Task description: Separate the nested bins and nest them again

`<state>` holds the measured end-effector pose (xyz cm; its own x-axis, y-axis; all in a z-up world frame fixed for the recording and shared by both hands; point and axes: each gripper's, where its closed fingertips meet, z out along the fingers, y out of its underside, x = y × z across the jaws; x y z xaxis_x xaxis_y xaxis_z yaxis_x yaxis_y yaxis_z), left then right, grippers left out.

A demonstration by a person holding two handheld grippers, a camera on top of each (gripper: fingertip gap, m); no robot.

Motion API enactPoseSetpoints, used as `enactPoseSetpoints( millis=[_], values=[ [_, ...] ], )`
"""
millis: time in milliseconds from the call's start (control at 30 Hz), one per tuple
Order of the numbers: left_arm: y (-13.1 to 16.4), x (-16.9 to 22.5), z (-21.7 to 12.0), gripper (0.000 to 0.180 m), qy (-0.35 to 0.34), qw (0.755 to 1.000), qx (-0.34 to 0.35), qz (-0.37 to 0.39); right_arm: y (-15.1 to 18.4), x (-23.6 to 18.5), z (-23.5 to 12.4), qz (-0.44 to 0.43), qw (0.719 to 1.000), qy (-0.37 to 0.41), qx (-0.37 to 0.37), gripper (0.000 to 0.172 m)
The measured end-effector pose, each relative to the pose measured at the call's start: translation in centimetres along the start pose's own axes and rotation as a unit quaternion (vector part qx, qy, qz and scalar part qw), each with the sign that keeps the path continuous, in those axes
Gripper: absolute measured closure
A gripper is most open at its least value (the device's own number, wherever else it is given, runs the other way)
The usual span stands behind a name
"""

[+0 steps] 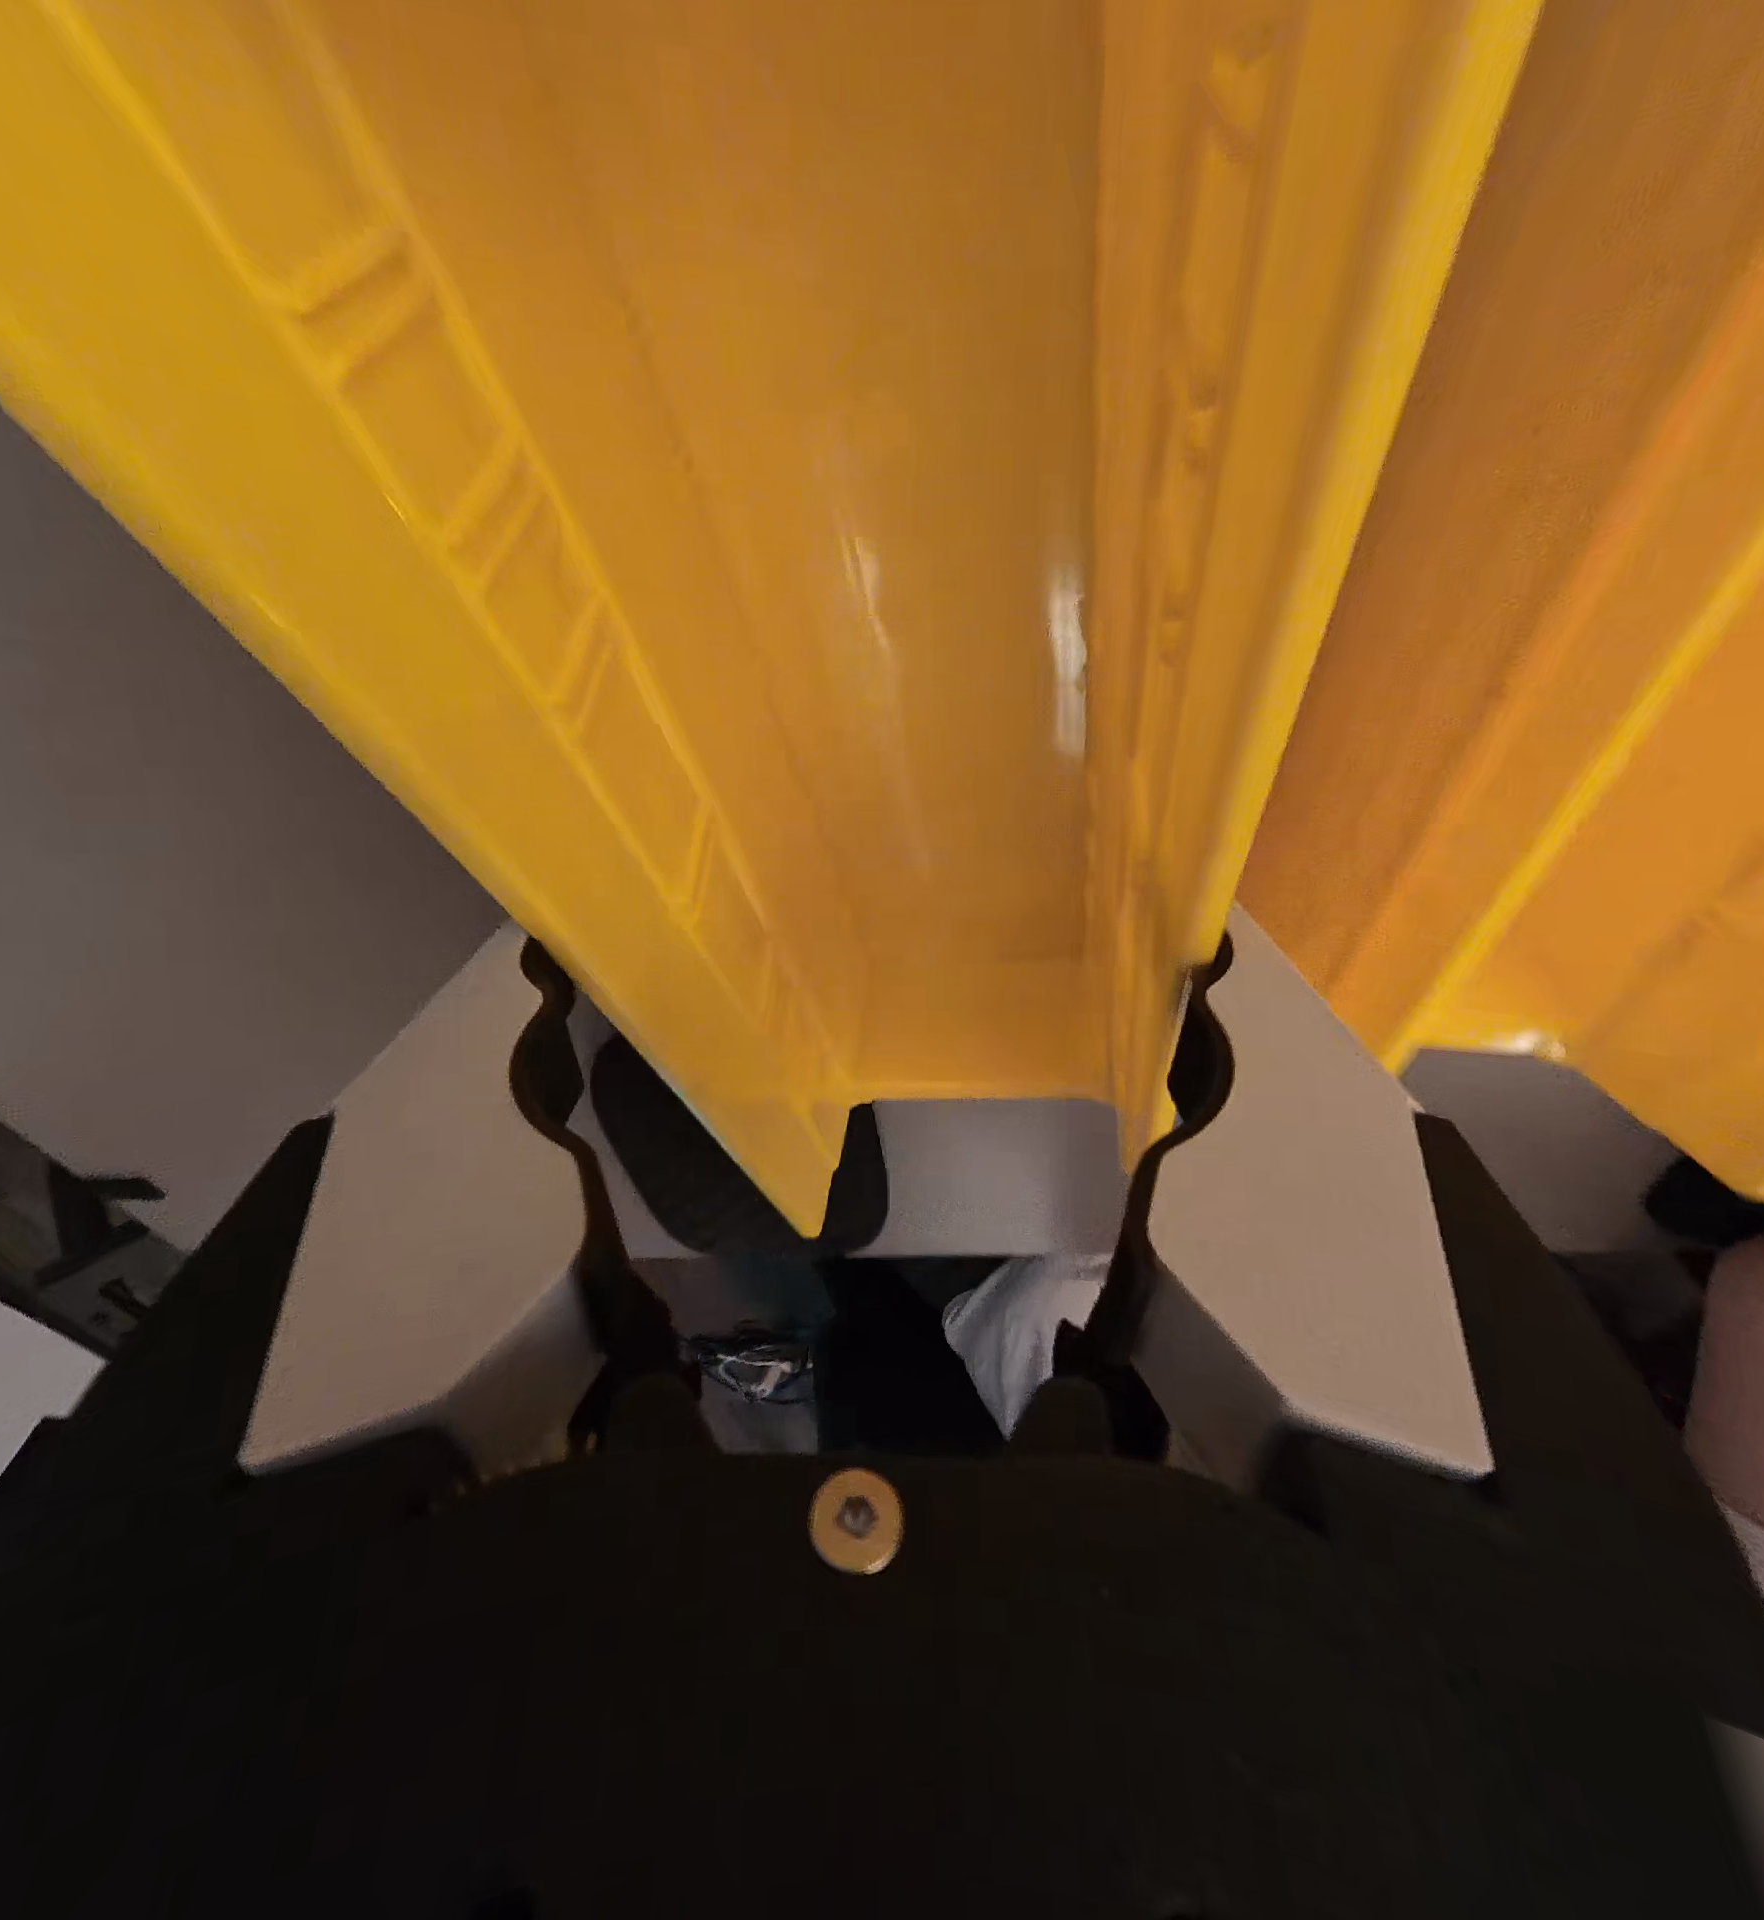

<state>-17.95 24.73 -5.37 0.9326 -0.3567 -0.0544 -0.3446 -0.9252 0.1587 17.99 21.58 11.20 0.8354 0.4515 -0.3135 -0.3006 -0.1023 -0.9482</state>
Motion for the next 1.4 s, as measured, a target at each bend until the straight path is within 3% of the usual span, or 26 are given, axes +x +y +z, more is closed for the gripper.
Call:
enactPoseSetpoints(
  millis=[233, 333, 600, 700, 800, 867, 967, 1033, 1133, 1167, 1267, 1400],
  values=[
    [-2.2, -2.3, 4.4, 0.058, 0.002, 1.000, 0.001, 0.003, 0.9, -0.2, 0.8, -0.010, 1.000, 0.004, -0.018, 0.098],
    [-3.5, -2.6, 4.1, 0.060, 0.000, 0.999, 0.036, 0.002, 1.4, -0.1, 1.2, -0.012, 1.000, 0.007, -0.027, 0.098],
    [-4.5, -2.6, 4.2, 0.051, 0.003, 0.998, 0.053, 0.024, 1.9, 0.1, 1.6, -0.016, 0.999, 0.012, -0.036, 0.098],
    [-4.5, -2.2, 3.1, 0.040, 0.020, 0.997, 0.068, 0.016, 2.0, 0.2, 1.6, -0.018, 0.999, 0.014, -0.038, 0.098],
    [-5.6, -1.7, -0.8, 0.039, 0.018, 0.988, 0.153, 0.019, 2.0, 0.4, 1.6, -0.017, 0.999, 0.015, -0.037, 0.098],
    [-6.2, 0.0, -3.9, 0.050, 0.024, 0.974, 0.222, 0.040, 2.0, 0.6, 1.7, -0.015, 0.999, 0.017, -0.037, 0.098],
    [-5.3, 6.4, -5.9, 0.074, 0.107, 0.954, 0.261, 0.099, 2.1, 0.8, 1.7, -0.015, 0.999, 0.020, -0.040, 0.098],
    [-4.4, 8.9, -4.9, 0.076, 0.120, 0.958, 0.235, 0.116, 2.1, 0.8, 1.6, -0.014, 0.999, 0.020, -0.040, 0.098],
    [-4.0, 9.7, -1.9, 0.085, 0.078, 0.971, 0.187, 0.129, 2.0, 0.5, 1.6, -0.015, 0.999, 0.016, -0.037, 0.098],
    [-3.8, 9.8, -0.9, 0.096, 0.071, 0.974, 0.171, 0.131, 1.9, 0.4, 1.6, -0.016, 0.999, 0.015, -0.037, 0.098],
    [-2.8, 11.1, 1.0, 0.171, 0.107, 0.975, 0.131, 0.142, 1.8, 0.1, 1.6, -0.016, 0.999, 0.009, -0.036, 0.098],
    [-2.0, 11.0, 1.2, 0.172, 0.094, 0.977, 0.141, 0.127, 1.9, -0.1, 1.7, -0.014, 0.999, 0.004, -0.036, 0.098]
  ],
)
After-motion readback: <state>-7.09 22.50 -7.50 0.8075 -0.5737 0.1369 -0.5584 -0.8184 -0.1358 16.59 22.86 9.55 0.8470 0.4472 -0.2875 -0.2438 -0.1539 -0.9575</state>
